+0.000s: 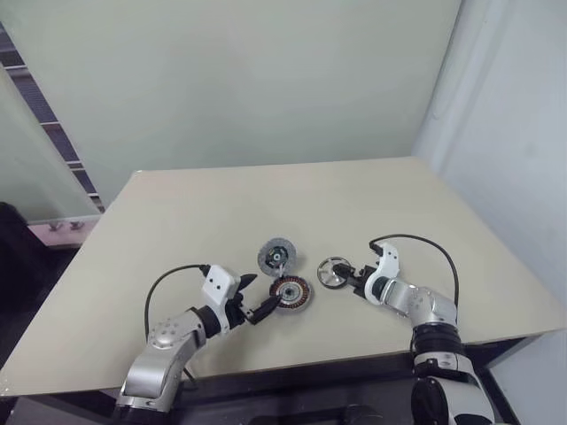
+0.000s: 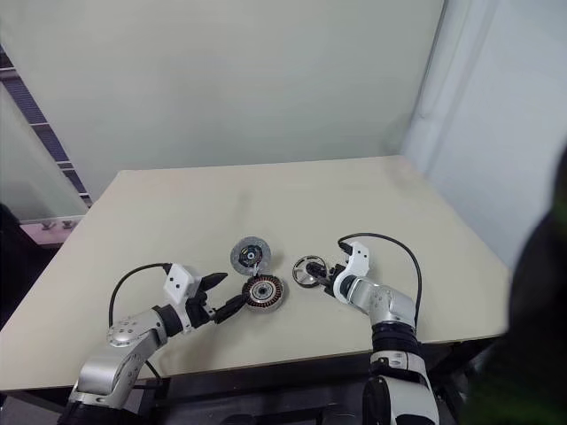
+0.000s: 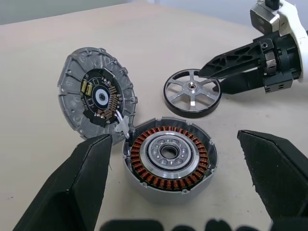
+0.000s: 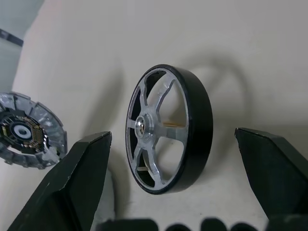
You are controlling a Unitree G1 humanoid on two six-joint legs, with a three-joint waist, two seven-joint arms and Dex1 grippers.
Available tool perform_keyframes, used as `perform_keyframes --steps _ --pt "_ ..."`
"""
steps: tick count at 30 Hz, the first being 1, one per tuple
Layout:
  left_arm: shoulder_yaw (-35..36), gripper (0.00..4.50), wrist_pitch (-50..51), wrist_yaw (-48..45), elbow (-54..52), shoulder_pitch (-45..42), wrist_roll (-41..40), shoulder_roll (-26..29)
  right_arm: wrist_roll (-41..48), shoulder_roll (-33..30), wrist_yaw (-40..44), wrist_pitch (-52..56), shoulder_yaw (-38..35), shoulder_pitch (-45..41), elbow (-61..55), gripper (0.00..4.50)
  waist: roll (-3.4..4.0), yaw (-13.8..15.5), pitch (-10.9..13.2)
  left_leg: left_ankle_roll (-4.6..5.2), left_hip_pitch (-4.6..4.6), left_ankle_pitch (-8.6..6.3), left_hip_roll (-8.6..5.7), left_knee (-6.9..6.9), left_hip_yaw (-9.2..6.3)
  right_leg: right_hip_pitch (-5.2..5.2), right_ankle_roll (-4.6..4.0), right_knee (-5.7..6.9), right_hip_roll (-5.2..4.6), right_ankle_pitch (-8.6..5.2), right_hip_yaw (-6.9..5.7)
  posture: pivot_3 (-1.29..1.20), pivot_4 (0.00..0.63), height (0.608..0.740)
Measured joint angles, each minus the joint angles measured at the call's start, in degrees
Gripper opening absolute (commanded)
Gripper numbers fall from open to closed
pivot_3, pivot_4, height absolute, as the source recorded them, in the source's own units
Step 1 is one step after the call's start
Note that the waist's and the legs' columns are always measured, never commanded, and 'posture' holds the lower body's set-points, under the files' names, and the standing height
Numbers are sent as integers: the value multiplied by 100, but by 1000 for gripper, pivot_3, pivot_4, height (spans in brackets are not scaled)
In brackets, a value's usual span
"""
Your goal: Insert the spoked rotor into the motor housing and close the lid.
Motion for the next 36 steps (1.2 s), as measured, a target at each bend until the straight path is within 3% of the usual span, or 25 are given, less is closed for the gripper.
perform_keyframes --steps 2,12,27,36 --pt "0 4500 0 2 0 0 1 0 80 31 -54 0 -50 0 80 3908 0 -1 0 0 0 0 0 -1 0 0 0 0 0 0 0 0 0 740" --pt "2 4500 -1 9 -1 16 1 0 229 46 -276 36 -225 1 119 432 3 -2 2 0 0 0 0 0 0 0 0 0 0 0 0 0 0 740" --pt "94 4500 -2 -4 4 37 -11 115 1134 171 -360 715 -651 4 -160 374 30 -8 19 1 -3 0 1 -1 0 -5 0 -1 0 0 0 0 0 740" --pt "323 4500 79 -76 27 253 -57 269 1416 661 -369 1231 -31 39 -1141 374 36 -41 23 1 -37 0 3 -3 -4 -40 0 3 1 0 -3 0 0 740"
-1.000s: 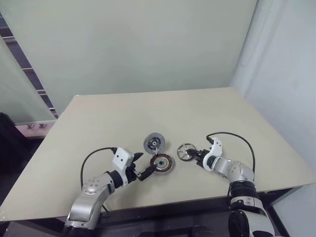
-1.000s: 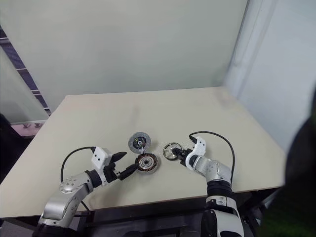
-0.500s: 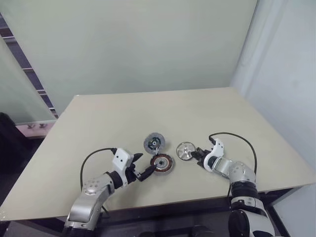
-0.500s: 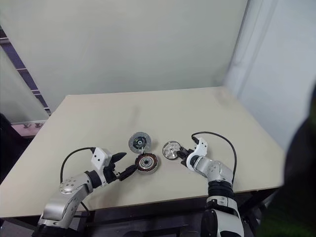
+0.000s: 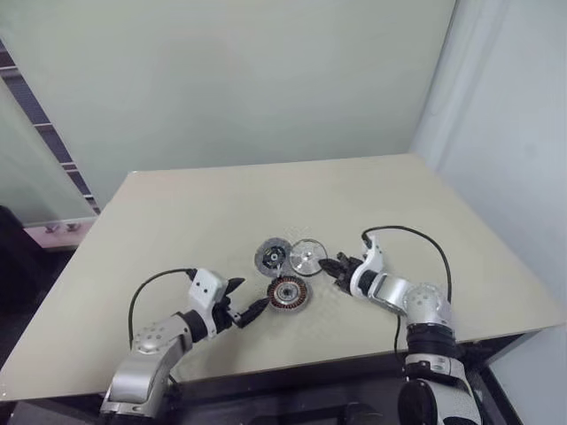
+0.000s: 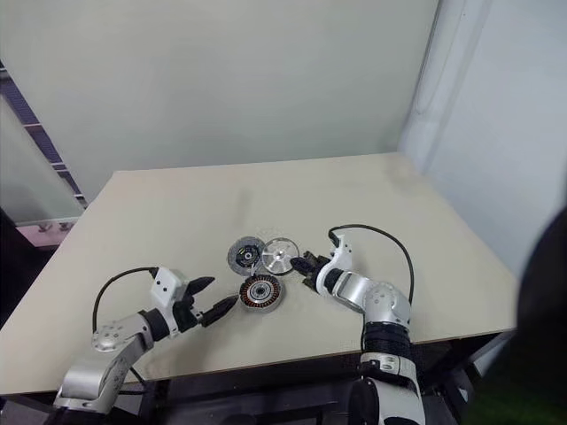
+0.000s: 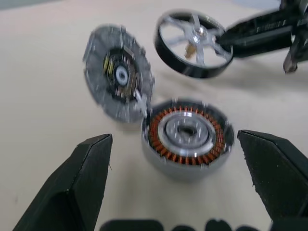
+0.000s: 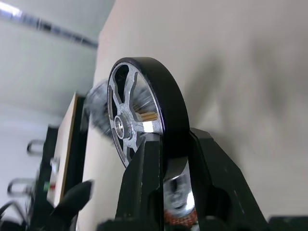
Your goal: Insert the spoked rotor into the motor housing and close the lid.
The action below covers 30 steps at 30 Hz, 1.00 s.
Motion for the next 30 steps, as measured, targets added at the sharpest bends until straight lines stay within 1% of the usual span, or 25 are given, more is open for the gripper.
perform_keyframes --steps 2,5,9,23,30 --pt "82 4500 32 -15 0 26 -17 12 -3 89 -5 54 230 11 -83 374 0 4 0 1 -24 1 -1 6 0 -21 1 2 0 1 1 0 0 740" --pt "138 4500 73 -29 0 82 -42 52 -14 157 -21 115 538 23 -133 374 0 8 0 1 -28 1 -5 5 0 -22 1 0 -1 1 3 0 0 740" --pt "142 4500 102 -38 -1 158 -81 52 -75 159 -72 139 741 29 -133 374 -1 11 0 1 -30 1 -5 5 0 -25 1 0 -2 1 3 0 0 740" --pt "145 4500 130 21 -19 211 -85 51 -336 34 -111 347 1065 288 -127 374 -1 6 -1 1 -28 1 -1 6 2 -28 1 4 0 1 1 0 0 740" --pt "141 4500 136 21 -19 141 -81 51 -438 49 -111 294 1061 315 -88 374 -1 6 -1 1 -28 1 -2 7 2 -27 1 4 0 1 2 0 0 740"
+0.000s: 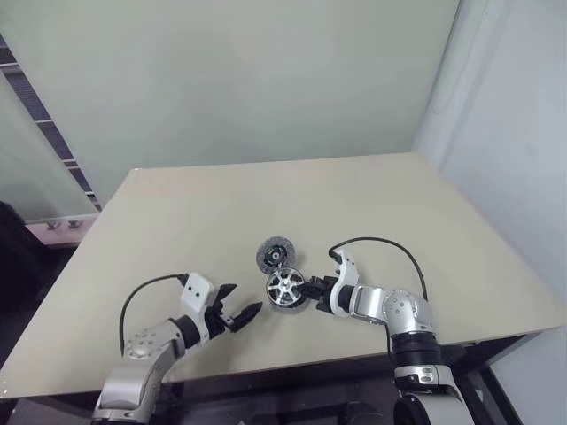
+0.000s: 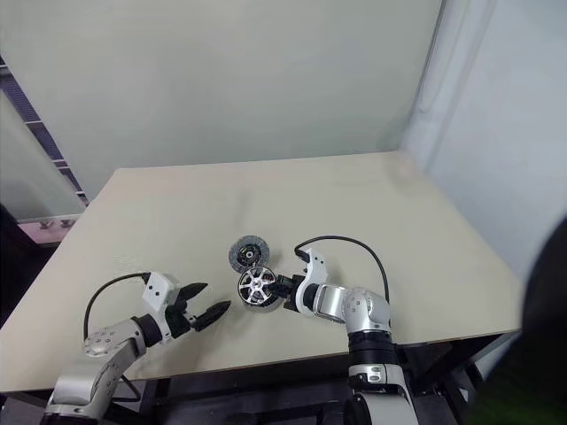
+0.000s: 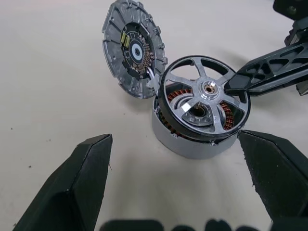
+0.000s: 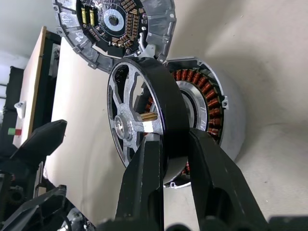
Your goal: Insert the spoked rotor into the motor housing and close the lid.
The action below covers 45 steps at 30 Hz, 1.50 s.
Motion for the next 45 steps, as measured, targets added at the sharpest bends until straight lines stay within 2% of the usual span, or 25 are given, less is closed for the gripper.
perform_keyframes --steps 13,25,30,35,38,45 --pt "-10 4500 -1 -1 0 -8 10 0 -99 12 2 -121 -18 0 155 374 -1 0 0 0 1 0 0 1 0 1 1 2 0 1 0 0 0 740" --pt "-22 4500 -1 9 -1 -36 10 -7 -111 35 4 14 138 -87 -183 4467 0 11 0 1 6 1 -1 23 -1 18 0 2 0 0 0 0 0 740" --pt "-29 4500 -1 13 -8 -36 10 -10 -407 -608 9 51 619 -79 -739 4467 -1 34 -1 1 1 1 -6 25 0 15 0 -2 -3 0 2 0 0 740" --pt "-38 4500 -1 12 -9 -42 10 -10 -1191 -1448 281 -609 1633 -70 -1061 4467 -2 16 -2 2 3 1 1 18 2 7 0 4 2 0 1 0 0 740" --pt "-56 4500 -1 12 -8 -96 11 -13 -1498 -1424 564 -1451 1992 -8 -1056 3877 -3 -16 -2 2 4 1 9 17 1 7 0 6 11 0 1 0 0 740" --pt "-91 4500 -1 20 -4 -187 20 -48 -2135 -864 947 -3112 2700 68 -385 1303 -6 -11 -3 2 5 1 6 21 1 15 1 3 12 1 5 0 0 740"
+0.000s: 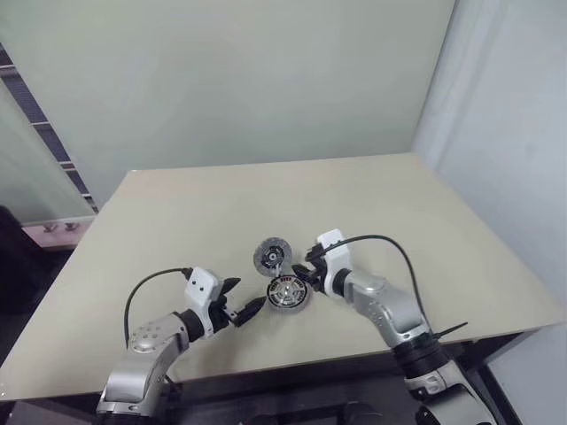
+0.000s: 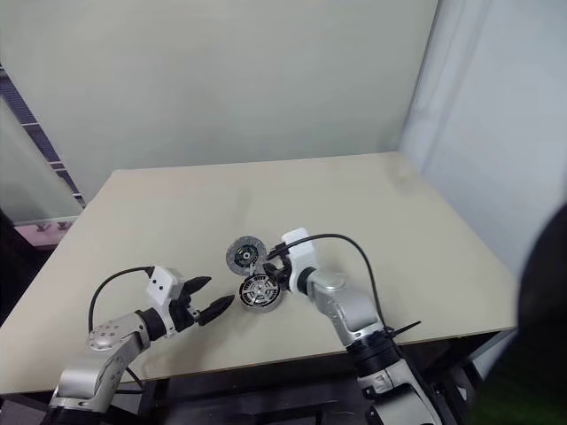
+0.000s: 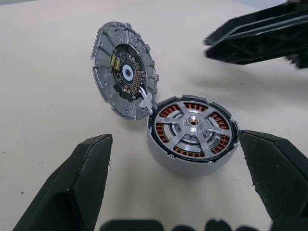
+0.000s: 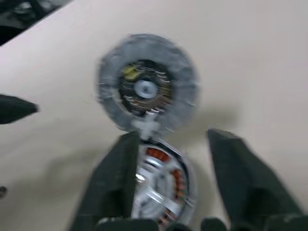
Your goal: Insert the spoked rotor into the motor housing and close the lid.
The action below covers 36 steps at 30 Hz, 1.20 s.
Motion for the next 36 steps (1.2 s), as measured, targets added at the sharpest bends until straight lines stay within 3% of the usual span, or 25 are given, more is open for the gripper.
perform_keyframes --steps 4,10,18,21,25,33,36 --pt "0 4500 -1 32 0 0 5 -5 -315 142 88 -463 161 0 753 67 -3 21 -1 0 1 0 -2 4 -1 4 -1 0 -1 0 1 0 0 740" --pt "2 4500 -5 56 -27 10 10 -10 -685 173 294 -970 298 63 1464 67 -6 14 -7 -1 18 0 1 1 -2 15 -1 5 0 0 0 0 0 740" --pt "2 4500 -33 77 -42 71 13 -16 -753 68 551 -832 137 121 1239 67 -6 23 -7 -1 17 0 0 8 -3 18 -1 6 0 0 1 0 0 740" --pt "-1 4500 -48 77 -41 67 25 -26 -777 -119 713 -634 137 93 857 662 -6 28 -7 -1 13 0 -2 8 -2 15 -1 5 -1 0 2 0 0 740" --pt "-4 4500 -68 72 -28 33 75 -55 -694 -167 850 -388 -16 -20 426 1960 -7 39 -8 -1 14 0 0 6 -4 13 -1 9 1 0 0 0 0 740" --pt "20 4500 -71 38 -7 20 83 -40 -757 409 811 -790 20 -218 938 1960 -8 36 -8 -1 16 0 4 6 -3 11 -2 13 5 0 1 0 0 740" --pt "68 4500 -71 43 -8 29 83 -4 -824 558 773 -1018 113 -218 1361 1379 -7 46 -8 -1 12 0 1 6 -3 11 -2 11 4 1 2 0 0 740"
